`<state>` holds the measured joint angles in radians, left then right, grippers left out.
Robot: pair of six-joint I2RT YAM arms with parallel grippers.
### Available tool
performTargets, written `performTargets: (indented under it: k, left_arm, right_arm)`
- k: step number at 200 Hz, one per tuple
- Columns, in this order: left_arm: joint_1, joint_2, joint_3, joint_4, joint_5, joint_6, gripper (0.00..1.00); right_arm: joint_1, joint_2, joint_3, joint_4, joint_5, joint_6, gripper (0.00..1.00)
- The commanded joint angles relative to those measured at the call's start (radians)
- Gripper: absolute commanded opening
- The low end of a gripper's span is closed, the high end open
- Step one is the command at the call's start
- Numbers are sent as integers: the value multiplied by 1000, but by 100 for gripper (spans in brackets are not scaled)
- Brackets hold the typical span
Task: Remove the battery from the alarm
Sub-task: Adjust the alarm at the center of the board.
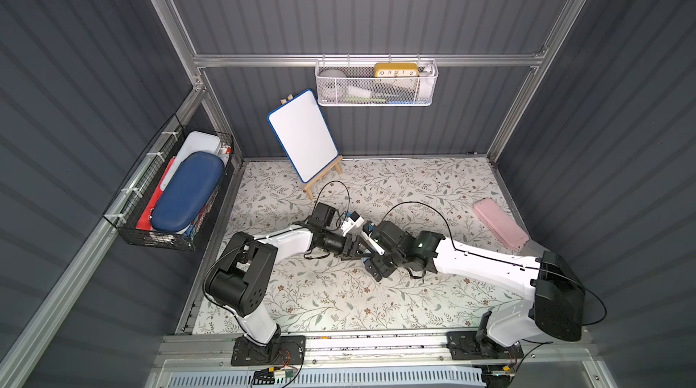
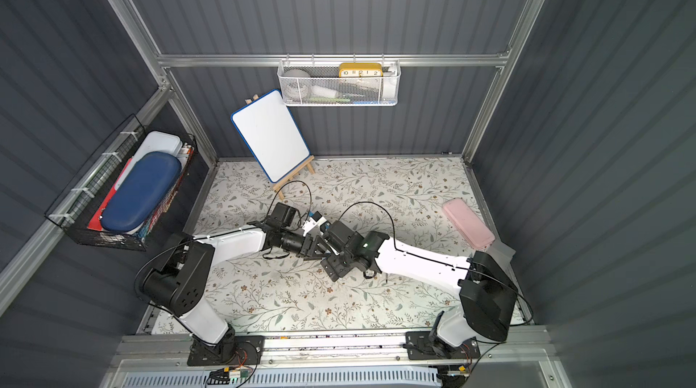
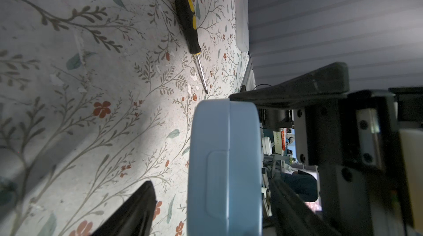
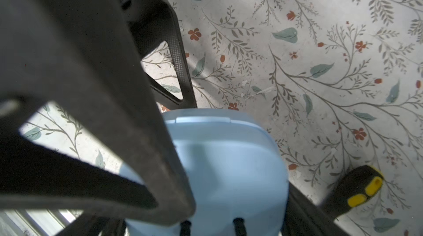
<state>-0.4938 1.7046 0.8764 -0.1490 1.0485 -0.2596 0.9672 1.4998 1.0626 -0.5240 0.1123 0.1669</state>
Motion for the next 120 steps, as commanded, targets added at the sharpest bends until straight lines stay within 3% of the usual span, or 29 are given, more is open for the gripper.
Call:
performTargets:
  k: [1, 25, 85, 91, 102, 120]
  left_arm:
    - [-9, 19, 25, 12, 31, 17, 68]
    - [-15, 29, 31, 14, 39, 19, 54]
    - [-17, 27, 36, 8, 41, 18, 3]
    - [-18, 25, 36, -1, 38, 20, 0]
    - [-17, 18, 36, -6, 36, 20, 0]
    - [-17, 10, 38, -11, 25, 17, 0]
  right_arm:
    - [14, 12, 40, 18, -2, 6, 34]
    - [16, 16, 39, 24, -4, 8, 34]
    - [18, 11, 27, 43, 44, 19, 36]
    - [17, 10, 25, 49, 52, 21, 40]
    - [18, 11, 28, 52, 70, 27, 59]
    - [18, 15, 30, 57, 91, 24, 76]
